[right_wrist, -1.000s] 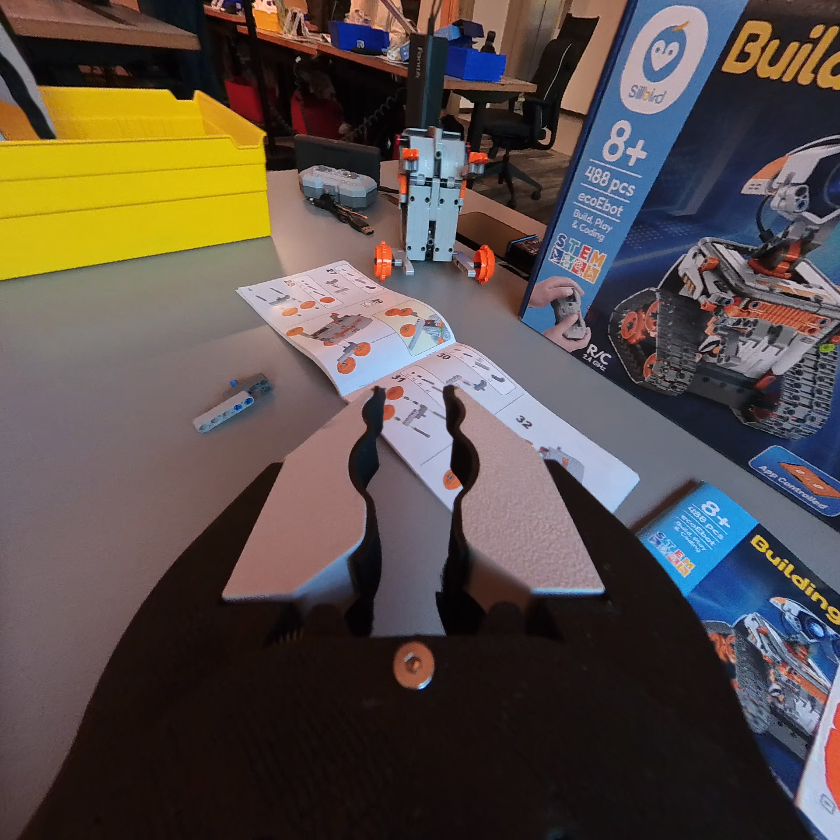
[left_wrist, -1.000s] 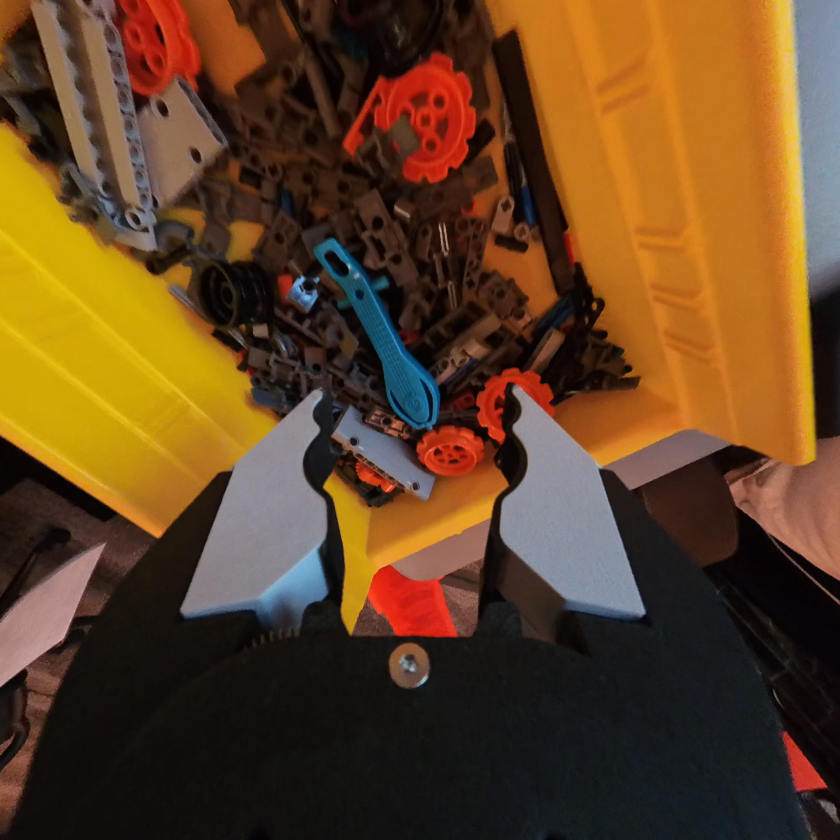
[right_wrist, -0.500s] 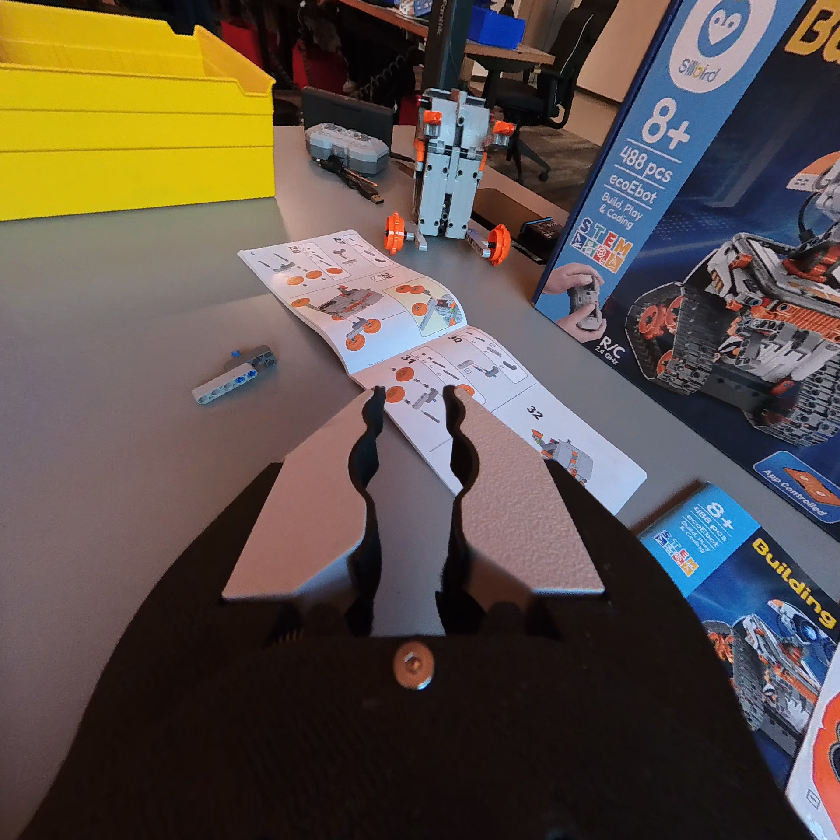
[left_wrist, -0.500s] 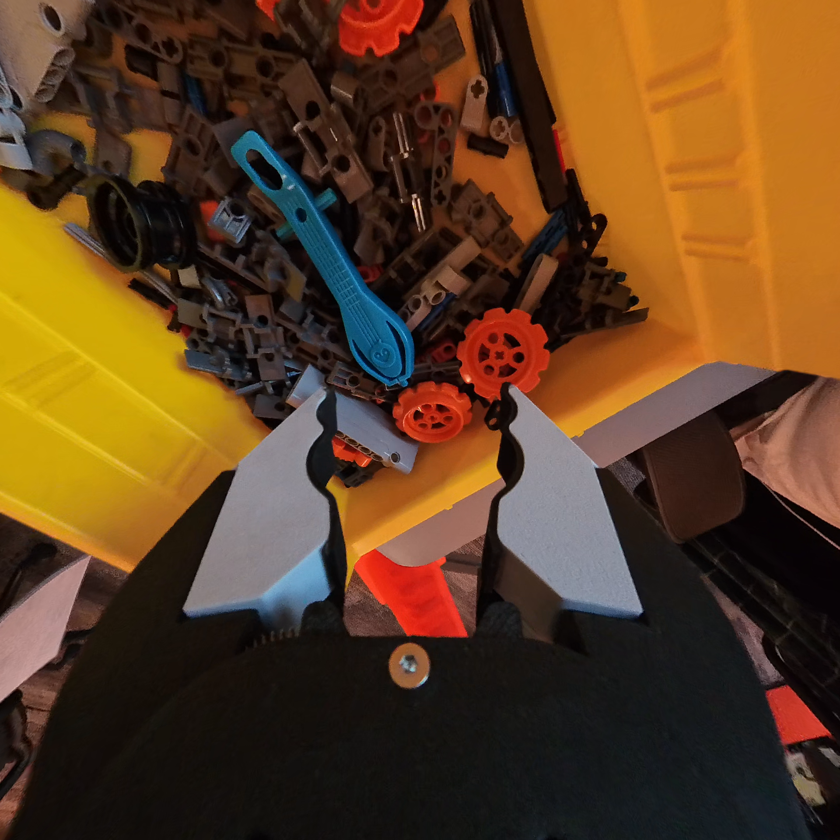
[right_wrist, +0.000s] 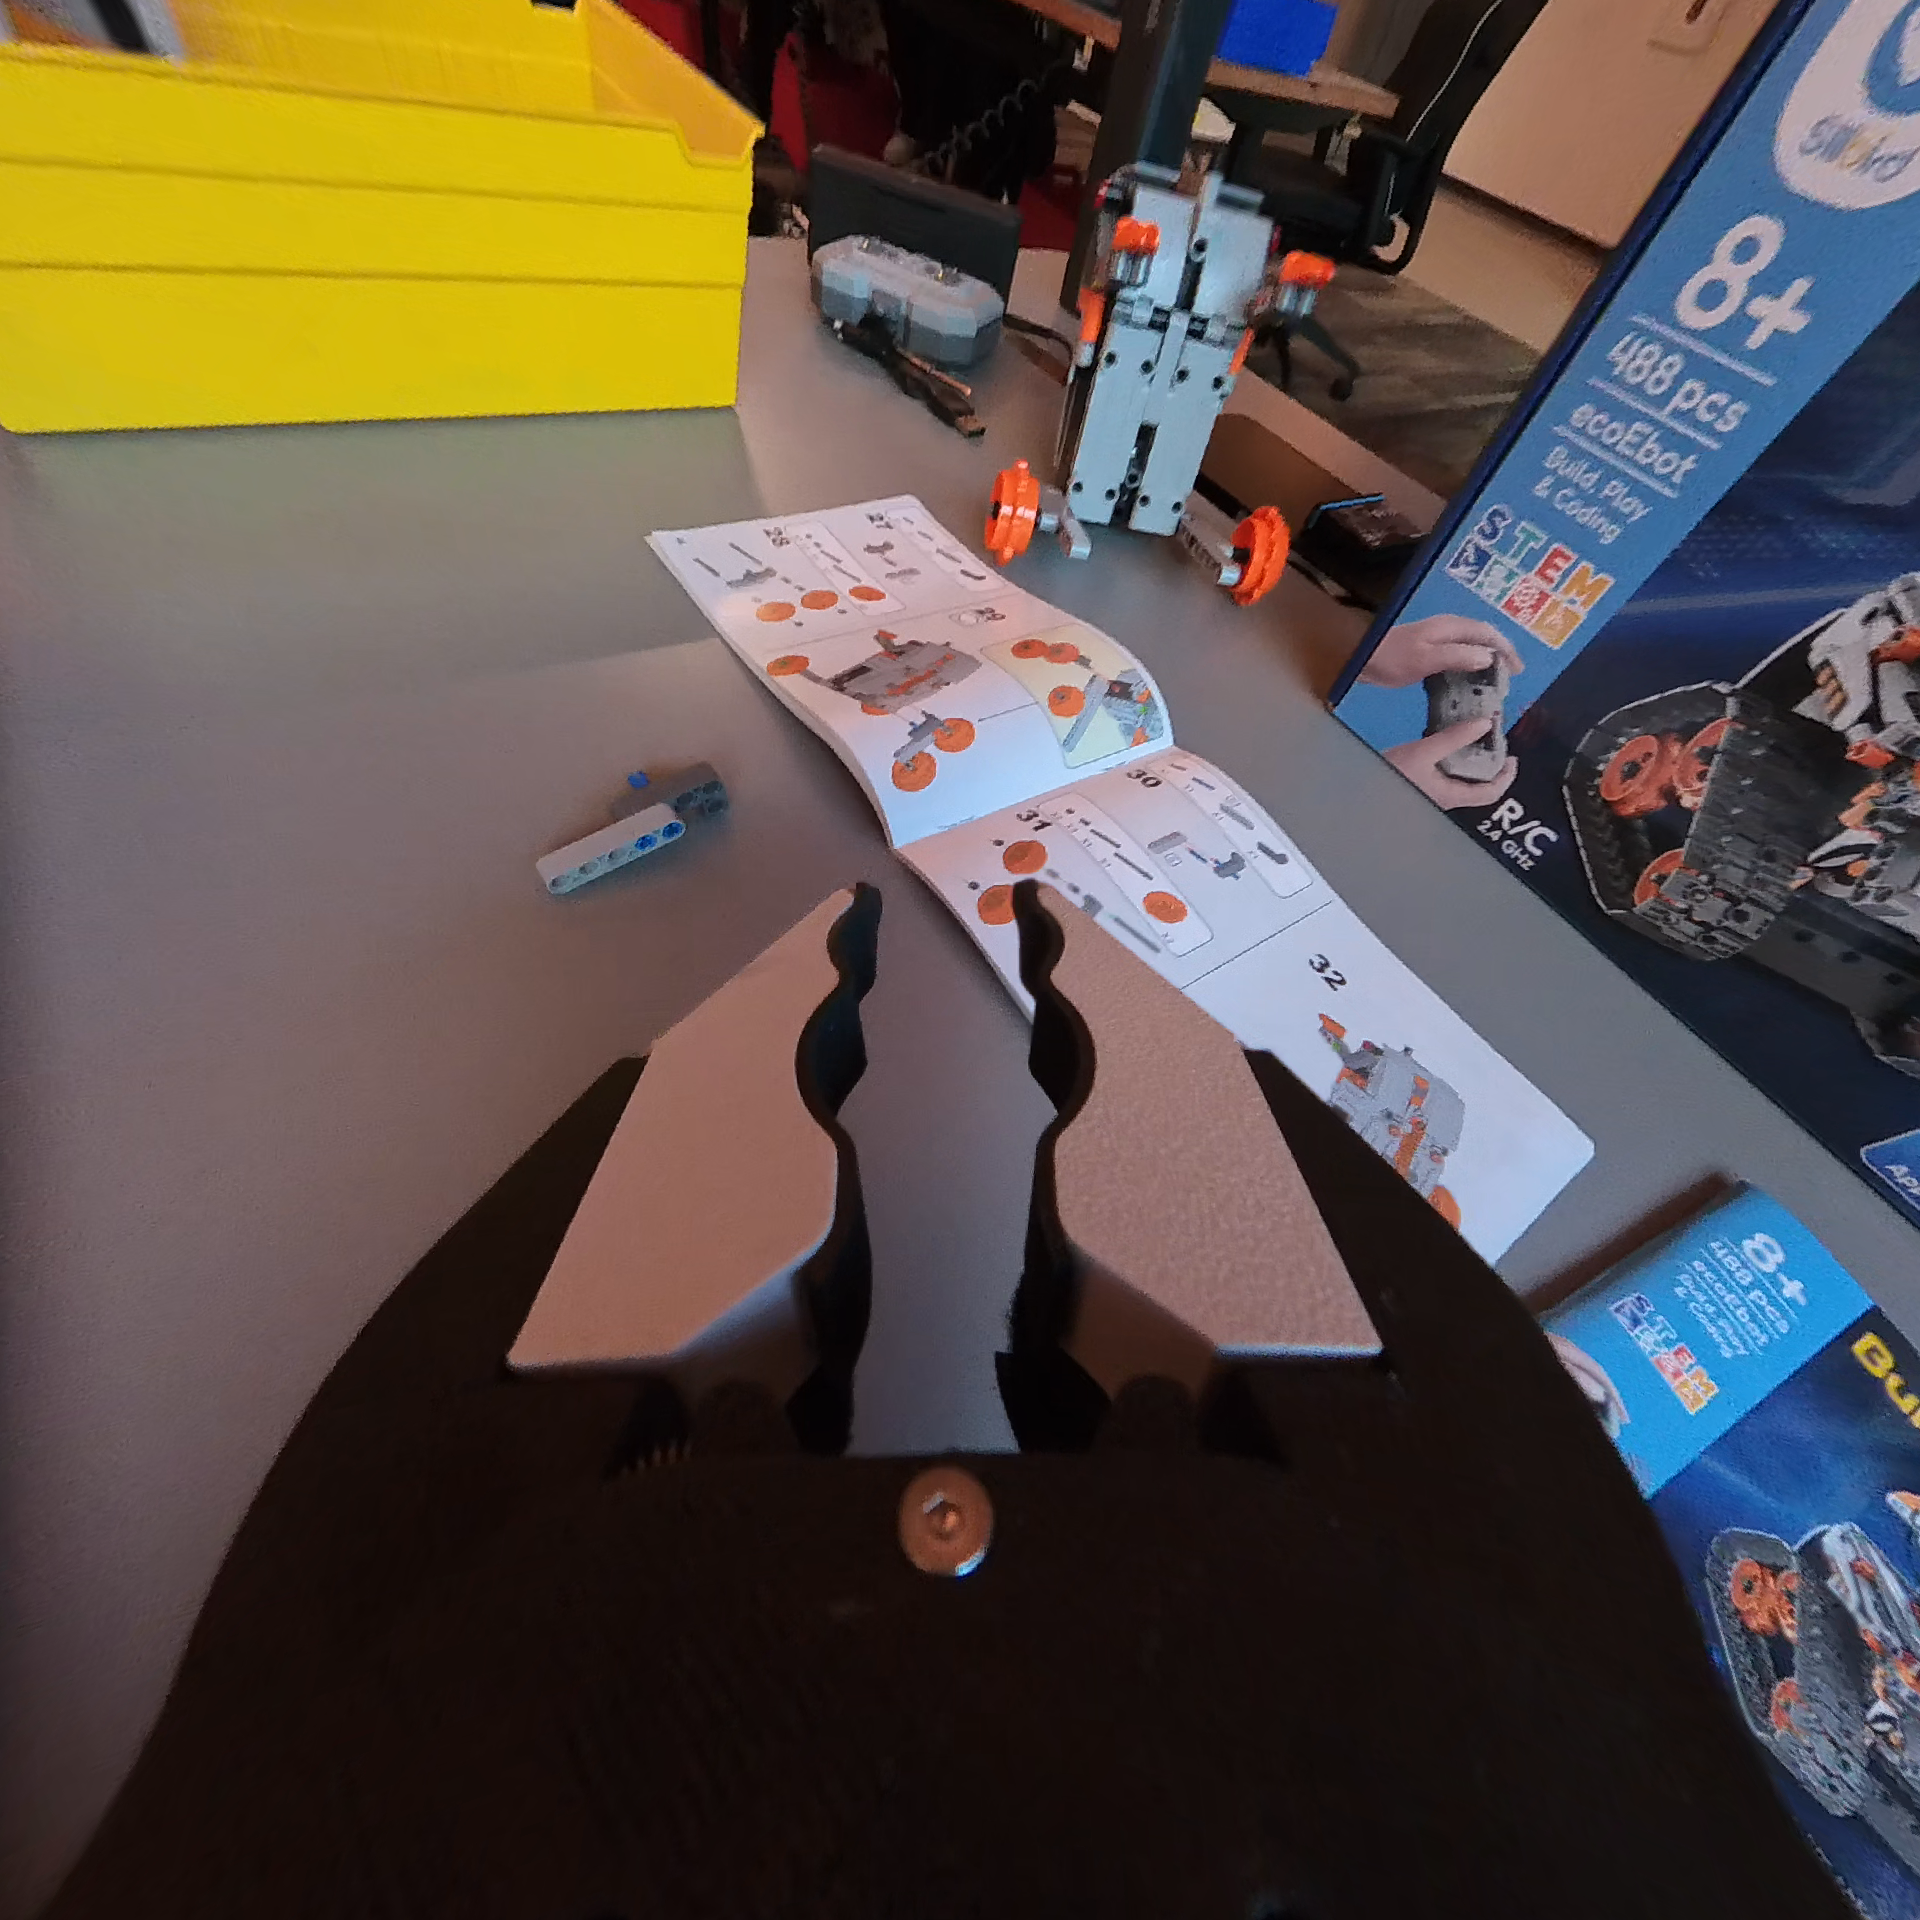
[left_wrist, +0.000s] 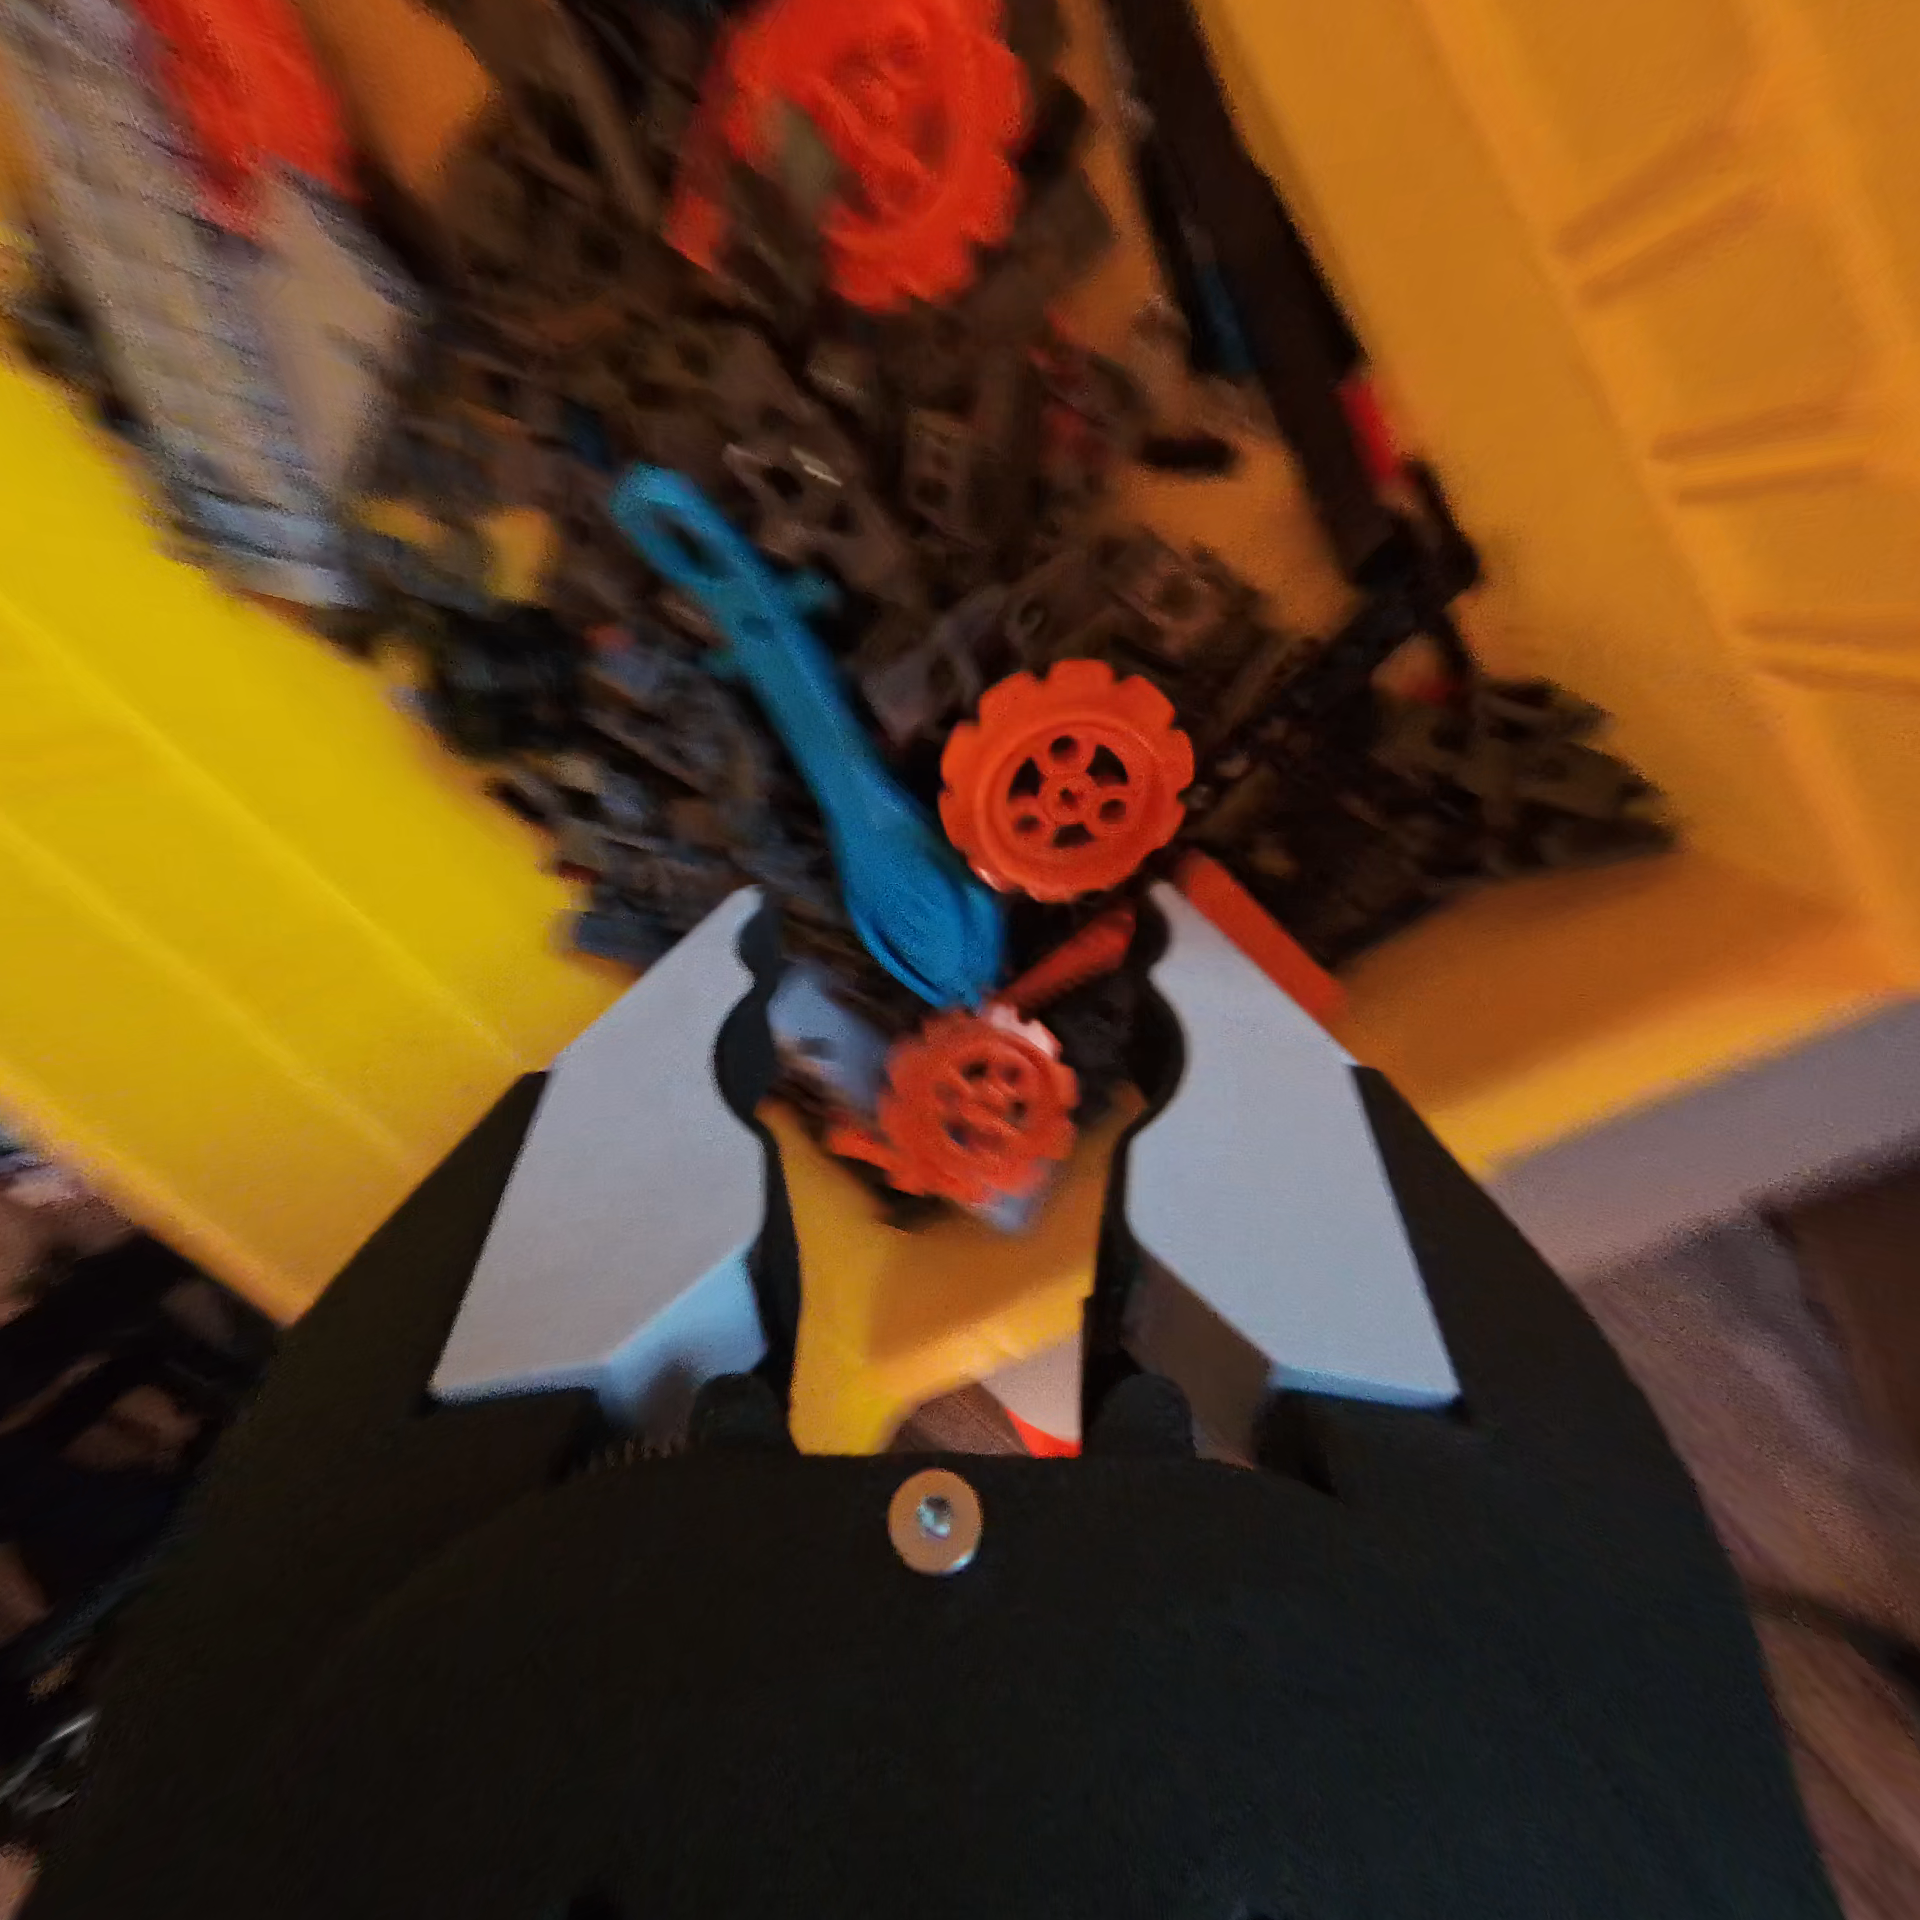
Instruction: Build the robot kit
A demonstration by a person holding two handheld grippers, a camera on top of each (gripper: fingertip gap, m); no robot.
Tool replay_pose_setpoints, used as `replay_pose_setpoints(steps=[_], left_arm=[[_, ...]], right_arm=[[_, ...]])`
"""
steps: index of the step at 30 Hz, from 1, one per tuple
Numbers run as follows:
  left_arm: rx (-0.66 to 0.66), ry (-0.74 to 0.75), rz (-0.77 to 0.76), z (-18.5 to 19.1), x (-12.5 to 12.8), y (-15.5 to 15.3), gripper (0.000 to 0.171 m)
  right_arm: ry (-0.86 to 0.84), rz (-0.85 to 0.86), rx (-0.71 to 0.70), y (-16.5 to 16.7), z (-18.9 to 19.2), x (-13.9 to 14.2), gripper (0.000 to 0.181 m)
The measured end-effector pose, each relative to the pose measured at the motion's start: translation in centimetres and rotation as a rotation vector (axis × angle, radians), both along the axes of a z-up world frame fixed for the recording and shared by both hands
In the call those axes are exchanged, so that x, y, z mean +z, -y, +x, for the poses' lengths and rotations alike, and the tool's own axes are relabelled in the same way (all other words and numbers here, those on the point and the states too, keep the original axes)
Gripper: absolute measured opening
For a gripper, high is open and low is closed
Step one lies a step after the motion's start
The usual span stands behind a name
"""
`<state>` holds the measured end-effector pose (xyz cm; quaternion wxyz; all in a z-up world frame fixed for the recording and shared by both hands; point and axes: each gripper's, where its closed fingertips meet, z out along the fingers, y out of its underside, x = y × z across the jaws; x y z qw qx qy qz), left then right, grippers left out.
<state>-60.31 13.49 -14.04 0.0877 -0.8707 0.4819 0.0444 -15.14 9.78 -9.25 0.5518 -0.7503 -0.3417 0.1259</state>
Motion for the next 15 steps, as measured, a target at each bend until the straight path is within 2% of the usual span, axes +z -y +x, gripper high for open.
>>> replay_pose_setpoints(steps=[2,6,7,9,10,15], left_arm=[[0.024,-0.009,0.149,-0.3,1.1,-3.8,0.048],[0.077,0.061,0.121,0.4,3.4,-6.1,0.06],[0.086,0.069,0.113,0.3,4.2,-6.2,0.064],[0.095,0.1,0.048,-0.1,5.0,-5.0,0.054],[0.12,0.087,0.022,-0.7,5.1,-4.4,0.056],[0.093,0.049,-0.032,-1.5,3.6,-1.2,0.037]], right_arm=[[0.017,-0.014,0.007,0.0,-0.2,-0.5,0.026],[0.045,-0.02,-0.007,-0.1,0.3,-1.1,0.026],[0.043,-0.019,-0.011,-0.2,0.4,-1.0,0.026],[0.031,-0.024,-0.016,-0.3,0.6,-0.9,0.025],[0.027,-0.022,-0.019,-0.3,0.7,-0.8,0.025],[0.033,-0.009,-0.029,-0.4,0.9,-0.6,0.026]])
